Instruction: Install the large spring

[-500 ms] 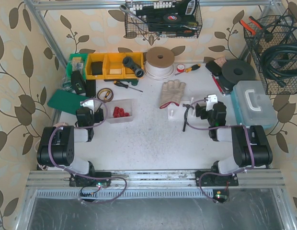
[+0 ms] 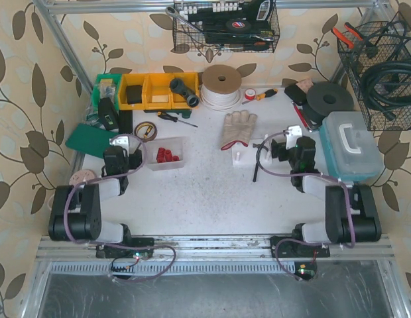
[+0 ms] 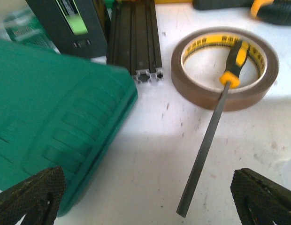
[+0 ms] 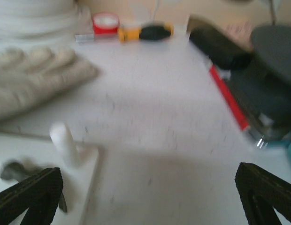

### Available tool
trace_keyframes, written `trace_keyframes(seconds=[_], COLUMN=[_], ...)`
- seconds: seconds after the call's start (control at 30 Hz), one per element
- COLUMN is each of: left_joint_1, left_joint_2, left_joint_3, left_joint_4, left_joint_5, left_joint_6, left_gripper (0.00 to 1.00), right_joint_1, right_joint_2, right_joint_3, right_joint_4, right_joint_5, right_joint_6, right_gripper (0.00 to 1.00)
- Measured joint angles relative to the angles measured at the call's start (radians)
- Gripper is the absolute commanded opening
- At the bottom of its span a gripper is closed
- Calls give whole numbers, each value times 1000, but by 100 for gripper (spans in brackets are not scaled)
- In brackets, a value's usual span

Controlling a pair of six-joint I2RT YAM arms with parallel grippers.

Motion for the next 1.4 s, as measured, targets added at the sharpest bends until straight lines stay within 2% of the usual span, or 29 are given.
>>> trace_keyframes(seconds=[0.2, 0.37, 0.47, 0.57, 0.7, 0.77, 0.9, 1.03, 1.17, 1.3, 1.4], left_joint_1=[0, 0, 0, 0, 0, 0, 0, -12, -93, -226, -281], left_joint_2=[-267, -453, -501, -510, -510, -510, -509, -475, -387, -305, -249], left_joint_3=[132, 277, 385, 515, 616, 621, 564, 489, 479, 506, 545], left_joint_4=[-280, -505, -666, -876, -1082, -1132, -1148, -1135, -1136, -1158, -1168], left_joint_5=[-8, -46, -66, -97, -74, -10, 192, 344, 362, 305, 259], left_joint_6=[-56, -156, -251, -381, -469, -480, -498, -523, -513, -483, -455], left_gripper=[98, 98, 98, 98, 98, 98, 84, 77, 72, 65, 63], right_joint_1=[5, 5, 6, 5, 5, 3, 1, 10, 118, 333, 473], right_joint_2=[-261, -384, -418, -434, -428, -418, -410, -402, -379, -359, -349], right_joint_3=[135, 314, 435, 552, 607, 600, 554, 528, 521, 514, 514], right_joint_4=[-217, -487, -669, -880, -1065, -1126, -1165, -1177, -1176, -1175, -1165], right_joint_5=[-10, -20, -5, 81, 127, 123, 59, -23, -46, 35, 131], right_joint_6=[25, 81, 167, 314, 403, 422, 461, 504, 512, 489, 463], right_gripper=[100, 100, 100, 100, 99, 97, 97, 96, 95, 97, 97])
